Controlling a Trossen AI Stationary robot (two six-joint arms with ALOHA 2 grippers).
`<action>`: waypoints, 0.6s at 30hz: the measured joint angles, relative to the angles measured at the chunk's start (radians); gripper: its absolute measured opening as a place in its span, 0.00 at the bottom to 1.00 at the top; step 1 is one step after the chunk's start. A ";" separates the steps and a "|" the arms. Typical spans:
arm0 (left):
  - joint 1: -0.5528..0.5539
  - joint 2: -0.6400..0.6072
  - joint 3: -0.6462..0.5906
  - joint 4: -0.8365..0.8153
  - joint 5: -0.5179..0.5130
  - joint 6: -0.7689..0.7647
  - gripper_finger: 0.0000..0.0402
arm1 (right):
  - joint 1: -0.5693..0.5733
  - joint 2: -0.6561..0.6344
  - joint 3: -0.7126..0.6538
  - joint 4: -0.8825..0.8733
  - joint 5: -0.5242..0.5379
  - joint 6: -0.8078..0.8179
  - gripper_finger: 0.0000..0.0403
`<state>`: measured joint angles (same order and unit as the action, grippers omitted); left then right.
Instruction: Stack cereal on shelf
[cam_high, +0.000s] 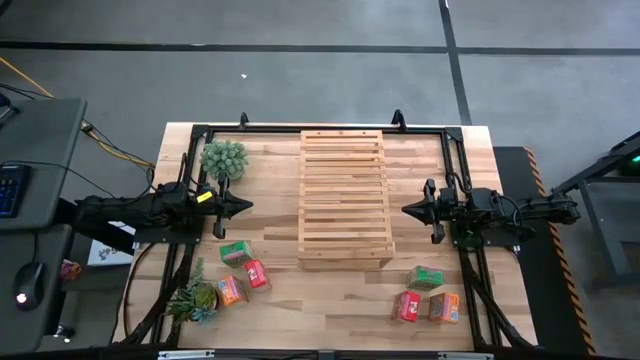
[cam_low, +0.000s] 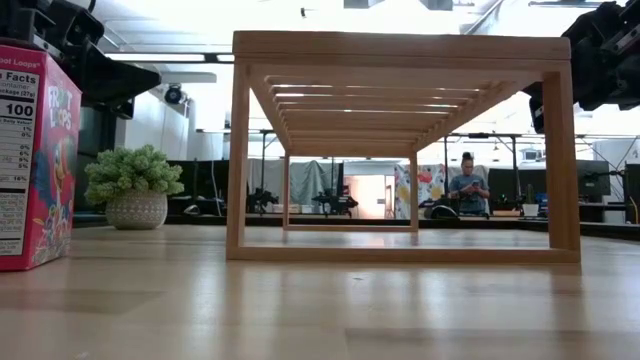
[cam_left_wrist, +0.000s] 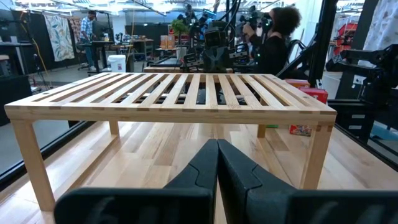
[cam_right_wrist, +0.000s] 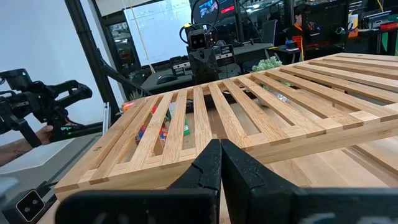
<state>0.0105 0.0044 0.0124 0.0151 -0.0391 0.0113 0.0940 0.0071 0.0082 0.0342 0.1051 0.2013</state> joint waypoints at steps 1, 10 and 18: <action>0.000 0.000 0.000 0.000 0.000 0.000 0.00 | 0.000 0.000 0.000 0.000 0.000 0.000 0.00; 0.000 0.000 0.000 0.000 0.000 0.000 0.00 | -0.003 0.002 0.000 0.205 0.219 -0.088 0.00; 0.000 0.000 0.000 0.000 0.000 0.000 0.00 | 0.000 0.079 0.041 0.574 0.065 -0.123 0.07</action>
<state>0.0105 0.0044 0.0124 0.0151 -0.0391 0.0110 0.0938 0.0863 0.0492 0.6085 0.1702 0.0781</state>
